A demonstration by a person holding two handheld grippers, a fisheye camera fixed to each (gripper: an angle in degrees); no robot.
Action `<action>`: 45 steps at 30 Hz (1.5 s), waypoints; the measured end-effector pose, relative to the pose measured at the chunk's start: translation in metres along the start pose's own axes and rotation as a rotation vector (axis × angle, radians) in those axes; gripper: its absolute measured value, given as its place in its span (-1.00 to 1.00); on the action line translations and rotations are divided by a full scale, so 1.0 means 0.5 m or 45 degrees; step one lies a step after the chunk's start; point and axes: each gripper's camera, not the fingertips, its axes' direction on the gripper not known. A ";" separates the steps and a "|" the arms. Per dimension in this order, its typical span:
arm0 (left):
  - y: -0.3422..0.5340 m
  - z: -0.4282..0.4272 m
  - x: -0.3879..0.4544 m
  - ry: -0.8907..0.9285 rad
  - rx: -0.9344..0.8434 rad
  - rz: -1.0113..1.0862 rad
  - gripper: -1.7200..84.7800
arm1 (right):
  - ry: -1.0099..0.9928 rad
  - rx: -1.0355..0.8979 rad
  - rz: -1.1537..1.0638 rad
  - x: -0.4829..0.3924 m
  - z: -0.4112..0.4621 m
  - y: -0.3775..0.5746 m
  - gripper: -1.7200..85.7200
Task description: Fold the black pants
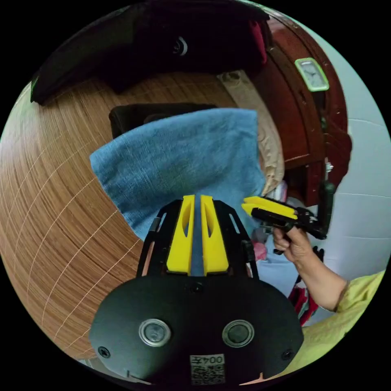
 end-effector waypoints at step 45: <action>0.505 -0.907 -0.201 0.389 0.677 0.017 -0.92 | -0.966 0.299 -0.223 -0.419 0.111 0.239 -0.53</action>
